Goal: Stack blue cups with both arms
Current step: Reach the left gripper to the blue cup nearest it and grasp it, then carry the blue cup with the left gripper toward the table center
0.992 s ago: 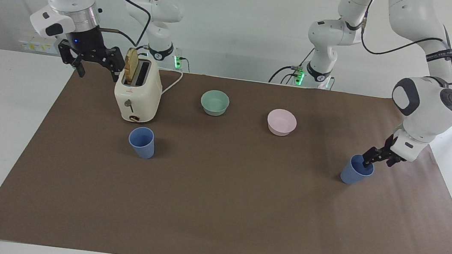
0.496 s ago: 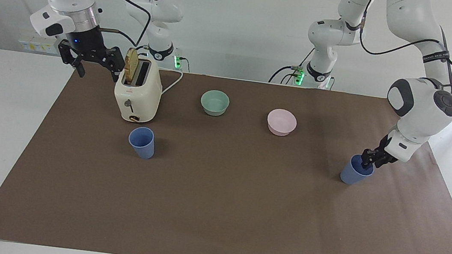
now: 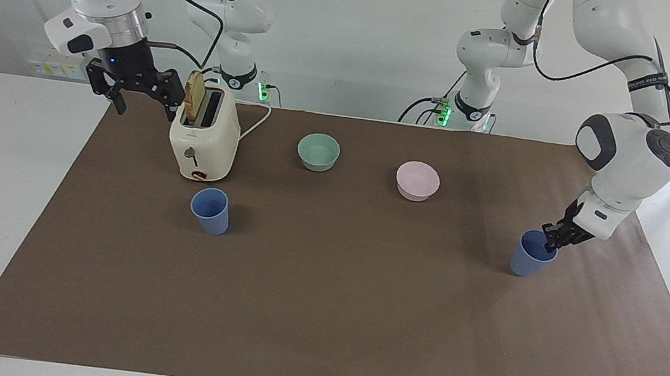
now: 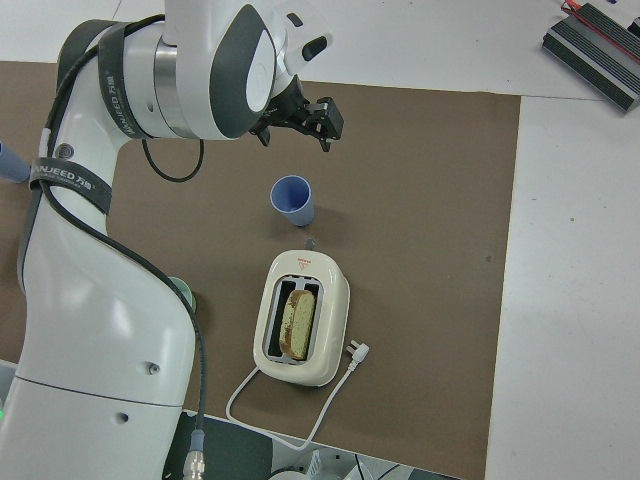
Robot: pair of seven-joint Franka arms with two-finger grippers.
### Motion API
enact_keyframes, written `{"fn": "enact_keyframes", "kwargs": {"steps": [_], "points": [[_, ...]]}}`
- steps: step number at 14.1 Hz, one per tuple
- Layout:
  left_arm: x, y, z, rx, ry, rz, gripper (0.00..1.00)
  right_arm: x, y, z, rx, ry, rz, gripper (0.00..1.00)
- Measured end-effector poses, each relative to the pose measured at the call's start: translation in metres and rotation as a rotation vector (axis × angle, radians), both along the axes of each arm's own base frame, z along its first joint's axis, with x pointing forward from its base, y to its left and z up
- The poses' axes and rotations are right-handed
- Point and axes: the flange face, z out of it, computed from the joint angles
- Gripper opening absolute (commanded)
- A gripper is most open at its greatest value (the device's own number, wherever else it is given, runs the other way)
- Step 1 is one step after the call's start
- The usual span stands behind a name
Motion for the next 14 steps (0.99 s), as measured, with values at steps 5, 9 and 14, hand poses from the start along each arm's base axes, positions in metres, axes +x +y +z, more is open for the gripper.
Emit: {"fn": "enact_keyframes", "kwargs": {"steps": [5,9,14], "points": [[0.015,-0.055,0.092,-0.015,-0.013,0.057,0.0,0.0,0.0,0.0,0.0,0.0,0.0,1.0],[0.006,-0.161,0.101,-0.05,-0.009,0.108,0.0,0.0,0.0,0.0,0.0,0.0,0.0,1.0],[-0.017,-0.285,0.072,-0.104,0.0,0.164,0.0,0.0,0.0,0.0,0.0,0.0,0.0,1.0]]}}
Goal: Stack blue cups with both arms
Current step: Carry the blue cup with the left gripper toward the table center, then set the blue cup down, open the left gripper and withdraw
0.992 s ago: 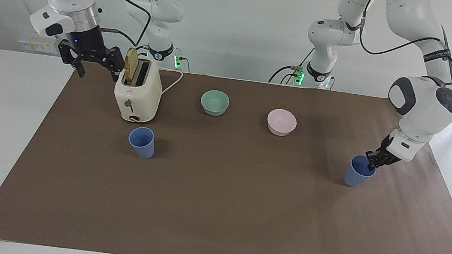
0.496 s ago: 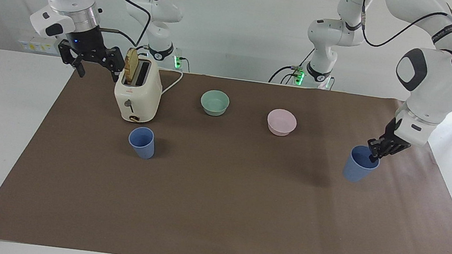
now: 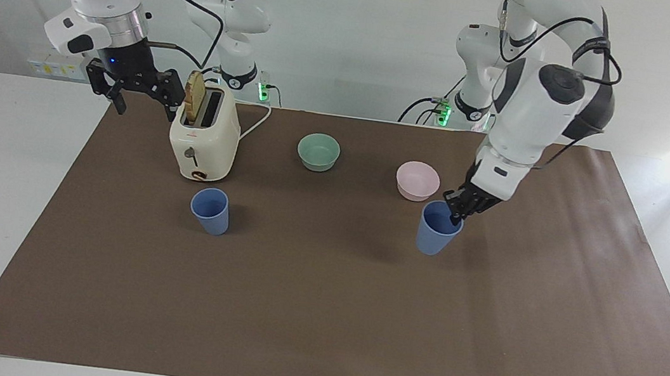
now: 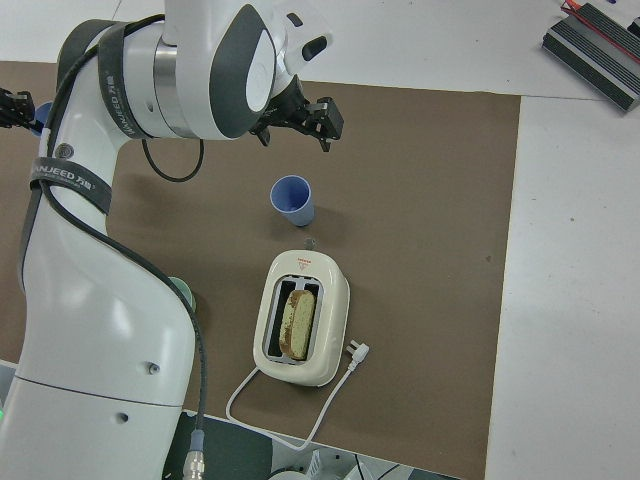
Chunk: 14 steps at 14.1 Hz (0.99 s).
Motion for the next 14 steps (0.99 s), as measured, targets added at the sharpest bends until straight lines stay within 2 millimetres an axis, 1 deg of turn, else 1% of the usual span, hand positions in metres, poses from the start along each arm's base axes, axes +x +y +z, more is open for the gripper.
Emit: {"fn": "enact_keyframes", "kwargs": {"steps": [2,3,5,7,8,10,12,13,14], "points": [[-0.011,-0.049,-0.032,-0.002,0.017,-0.016,0.0,0.0,0.0,0.0,0.0,0.0,0.0,1.0],[-0.015,-0.066,-0.047,0.0,0.028,-0.022,0.0,0.0,0.0,0.0,0.0,0.0,0.0,1.0],[-0.024,-0.088,-0.071,0.006,0.045,-0.035,0.0,0.0,0.0,0.0,0.0,0.0,0.0,1.0],[-0.033,-0.097,-0.094,0.007,0.047,-0.043,0.0,0.0,0.0,0.0,0.0,0.0,0.0,1.0],[-0.038,-0.099,-0.102,0.007,0.047,-0.044,0.0,0.0,0.0,0.0,0.0,0.0,0.0,1.0],[-0.043,-0.103,-0.11,0.004,0.04,-0.046,0.0,0.0,0.0,0.0,0.0,0.0,0.0,1.0],[-0.043,-0.104,-0.109,0.002,0.037,-0.047,0.0,0.0,0.0,0.0,0.0,0.0,0.0,1.0],[-0.043,-0.103,-0.109,0.002,0.036,-0.047,0.4,0.0,0.0,0.0,0.0,0.0,0.0,1.0],[-0.042,-0.103,-0.109,0.001,0.034,-0.046,0.99,0.0,0.0,0.0,0.0,0.0,0.0,1.0]]}}
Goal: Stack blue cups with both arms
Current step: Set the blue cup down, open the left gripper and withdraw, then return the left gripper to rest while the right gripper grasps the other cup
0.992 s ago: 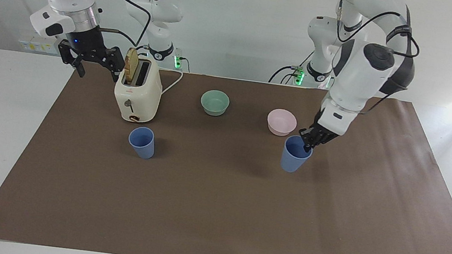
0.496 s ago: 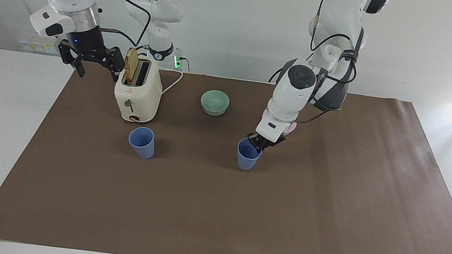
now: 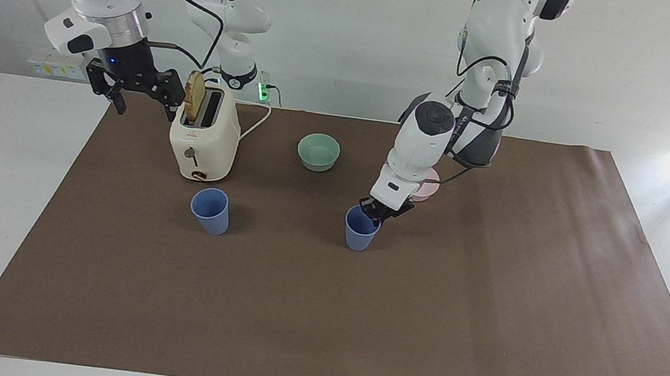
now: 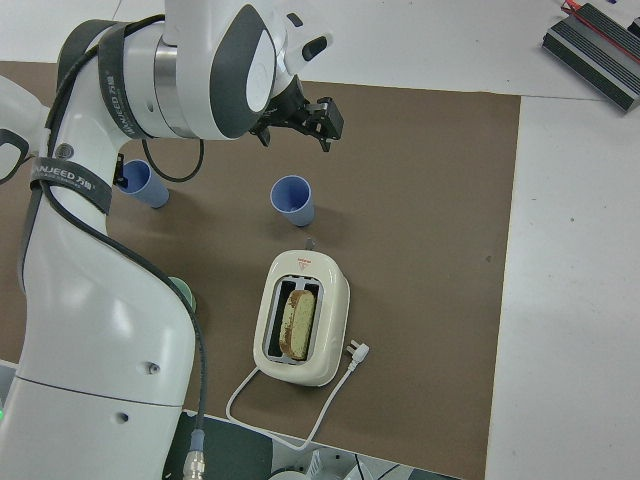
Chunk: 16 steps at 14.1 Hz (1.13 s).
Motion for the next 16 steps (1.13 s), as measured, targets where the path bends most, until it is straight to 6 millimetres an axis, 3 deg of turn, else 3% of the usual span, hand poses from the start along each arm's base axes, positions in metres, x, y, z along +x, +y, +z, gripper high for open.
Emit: {"fn": "enact_keyframes", "kwargs": {"steps": [4,9,12,16], "points": [[0.007,0.002,0.009,-0.016,-0.033,0.008,1.0,0.0,-0.001,0.0,0.0,0.001,-0.001,1.0],[0.02,0.016,0.06,-0.022,-0.053,0.025,1.0,0.0,-0.012,0.0,0.0,0.003,-0.022,1.0],[0.031,0.056,0.107,-0.013,-0.06,0.0,1.0,0.0,-0.007,-0.003,0.005,0.007,-0.013,1.0],[0.036,0.139,0.145,0.025,-0.024,-0.1,1.0,0.001,-0.005,-0.03,0.023,0.018,-0.013,1.0]]}}
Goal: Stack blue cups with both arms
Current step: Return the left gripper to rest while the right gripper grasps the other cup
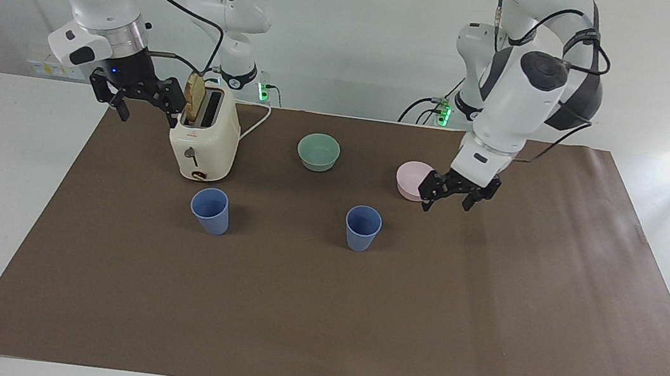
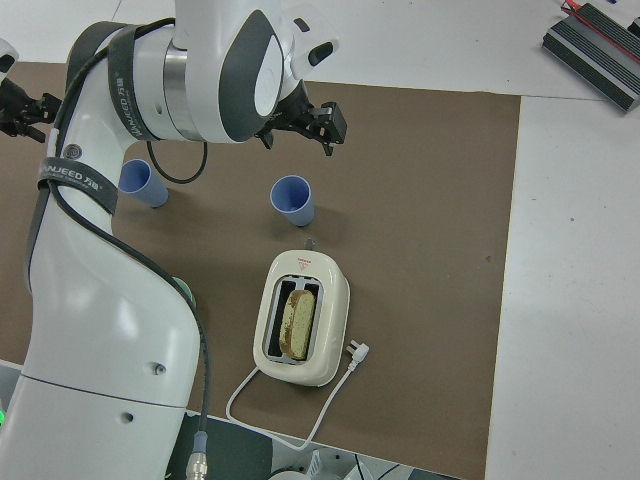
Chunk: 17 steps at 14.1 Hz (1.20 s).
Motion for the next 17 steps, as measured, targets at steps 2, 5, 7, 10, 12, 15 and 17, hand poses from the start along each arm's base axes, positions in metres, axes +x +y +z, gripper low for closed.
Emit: {"fn": "enact_keyframes", "kwargs": {"steps": [2,5,7,10,12,15,17], "points": [[0.001,0.039,0.011,0.013,0.018,-0.056,1.0,0.004,0.0,-0.02,0.001,-0.008,0.0,1.0],[-0.002,0.092,0.022,0.026,0.056,-0.143,1.0,0.015,0.003,-0.058,0.003,-0.026,0.005,1.0],[-0.005,0.127,0.029,0.027,0.074,-0.194,1.0,0.028,0.006,-0.088,0.005,-0.014,0.009,1.0],[-0.015,0.166,0.05,0.028,0.063,-0.231,1.0,0.046,0.013,-0.13,0.007,-0.005,0.021,1.0],[-0.022,0.184,0.069,0.062,0.031,-0.241,1.0,0.053,0.025,-0.15,0.008,-0.007,0.038,1.0],[-0.037,0.191,0.101,0.117,0.013,-0.248,1.0,0.061,0.032,-0.182,0.01,-0.009,0.045,1.0],[-0.045,0.192,0.121,0.133,0.035,-0.251,1.0,0.062,0.033,-0.198,0.01,0.009,0.046,1.0]]}}
